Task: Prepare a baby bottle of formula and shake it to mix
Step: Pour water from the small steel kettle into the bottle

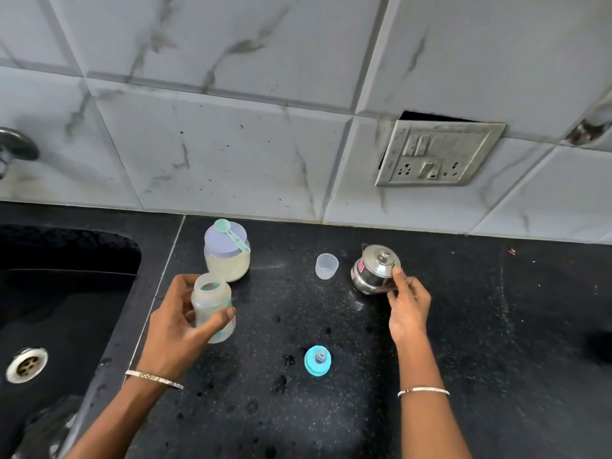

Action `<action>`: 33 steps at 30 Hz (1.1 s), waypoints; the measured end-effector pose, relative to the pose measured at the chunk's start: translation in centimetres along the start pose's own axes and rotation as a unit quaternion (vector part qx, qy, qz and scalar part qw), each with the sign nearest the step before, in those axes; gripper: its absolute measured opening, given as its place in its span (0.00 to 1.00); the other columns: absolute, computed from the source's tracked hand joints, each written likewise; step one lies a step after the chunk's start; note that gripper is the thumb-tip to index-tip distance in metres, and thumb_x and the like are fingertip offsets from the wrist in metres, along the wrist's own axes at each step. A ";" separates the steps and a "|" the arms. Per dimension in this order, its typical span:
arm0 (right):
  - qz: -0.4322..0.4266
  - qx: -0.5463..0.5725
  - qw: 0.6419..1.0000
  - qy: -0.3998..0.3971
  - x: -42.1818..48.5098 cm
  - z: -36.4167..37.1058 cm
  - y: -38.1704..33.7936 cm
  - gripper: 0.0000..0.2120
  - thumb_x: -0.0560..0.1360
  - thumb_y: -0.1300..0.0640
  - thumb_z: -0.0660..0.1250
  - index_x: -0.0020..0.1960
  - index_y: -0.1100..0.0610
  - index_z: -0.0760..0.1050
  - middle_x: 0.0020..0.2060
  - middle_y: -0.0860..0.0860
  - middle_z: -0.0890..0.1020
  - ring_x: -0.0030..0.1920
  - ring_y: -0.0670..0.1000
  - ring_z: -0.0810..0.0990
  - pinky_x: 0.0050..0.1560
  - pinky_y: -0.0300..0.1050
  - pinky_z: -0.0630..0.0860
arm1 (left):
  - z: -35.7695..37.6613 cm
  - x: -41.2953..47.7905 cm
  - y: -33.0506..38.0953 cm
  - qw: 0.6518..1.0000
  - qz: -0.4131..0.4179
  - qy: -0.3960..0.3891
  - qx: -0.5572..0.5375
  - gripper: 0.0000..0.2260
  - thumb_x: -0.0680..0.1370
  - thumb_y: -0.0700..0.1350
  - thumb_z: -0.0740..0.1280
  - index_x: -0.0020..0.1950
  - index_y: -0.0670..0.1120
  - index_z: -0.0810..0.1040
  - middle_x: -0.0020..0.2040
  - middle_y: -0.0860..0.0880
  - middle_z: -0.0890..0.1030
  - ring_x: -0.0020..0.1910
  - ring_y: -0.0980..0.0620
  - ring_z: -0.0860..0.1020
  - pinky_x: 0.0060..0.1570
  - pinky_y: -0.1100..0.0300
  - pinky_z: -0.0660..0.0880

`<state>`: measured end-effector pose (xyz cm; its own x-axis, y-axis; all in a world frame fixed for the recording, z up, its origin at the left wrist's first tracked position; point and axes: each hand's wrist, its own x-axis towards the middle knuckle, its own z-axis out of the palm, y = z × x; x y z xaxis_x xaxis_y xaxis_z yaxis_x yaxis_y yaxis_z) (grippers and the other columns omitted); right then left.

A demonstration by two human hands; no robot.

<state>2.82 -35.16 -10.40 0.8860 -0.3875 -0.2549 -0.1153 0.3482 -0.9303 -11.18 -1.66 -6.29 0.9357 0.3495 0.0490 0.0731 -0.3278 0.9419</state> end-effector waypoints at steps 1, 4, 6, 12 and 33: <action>0.005 0.020 1.000 0.008 0.0 0.0 0.1 0.17 0.80 0.61 0.71 0.35 0.57 0.69 0.34 0.46 0.83 0.44 0.42 0.83 0.72 0.56 0.71 | 0.0 0.0 0.1 1.000 0.000 0.000 -0.002 0.27 0.59 0.64 0.74 0.54 0.57 0.73 0.50 0.67 0.81 0.47 0.66 0.81 0.42 0.71 0.73; 0.013 0.051 0.998 0.026 -0.5 0.1 -0.1 0.17 0.79 0.62 0.72 0.34 0.57 0.69 0.31 0.47 0.81 0.43 0.46 0.80 0.65 0.54 0.74 | -0.1 -0.1 0.3 1.000 0.002 -0.003 -0.004 0.28 0.58 0.65 0.73 0.54 0.57 0.73 0.48 0.61 0.83 0.48 0.65 0.81 0.42 0.71 0.74; 0.018 0.059 0.998 0.019 -1.5 0.1 -0.7 0.16 0.78 0.62 0.73 0.35 0.57 0.70 0.32 0.48 0.82 0.43 0.47 0.80 0.62 0.52 0.74 | -0.1 -0.2 0.5 1.000 0.005 -0.008 -0.001 0.28 0.58 0.66 0.72 0.54 0.57 0.73 0.48 0.59 0.83 0.48 0.66 0.80 0.43 0.69 0.73; -0.005 0.051 0.998 -0.039 -6.2 0.5 -3.9 0.13 0.77 0.63 0.73 0.38 0.56 0.73 0.43 0.51 0.85 0.50 0.47 0.83 0.63 0.49 0.76 | 0.2 -0.9 1.0 0.999 0.026 -0.027 -0.004 0.29 0.60 0.64 0.74 0.56 0.54 0.74 0.47 0.56 0.84 0.46 0.61 0.82 0.41 0.69 0.75; -0.145 -0.081 0.963 -0.213 -23.7 3.9 -11.3 0.10 0.79 0.70 0.65 0.39 0.65 0.70 0.46 0.57 0.89 0.50 0.54 0.88 0.49 0.41 0.83 | 0.0 -8.0 4.2 0.981 0.152 -0.120 -0.009 0.22 0.68 0.48 0.80 0.56 0.52 0.73 0.48 0.56 0.84 0.46 0.53 0.82 0.43 0.65 0.76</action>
<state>-15.15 -26.57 7.22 0.9915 -0.0503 0.1203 0.1258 0.1271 -0.9839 -18.34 -5.81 -2.70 0.9678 0.0208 0.2507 -0.2257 -0.3681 0.9020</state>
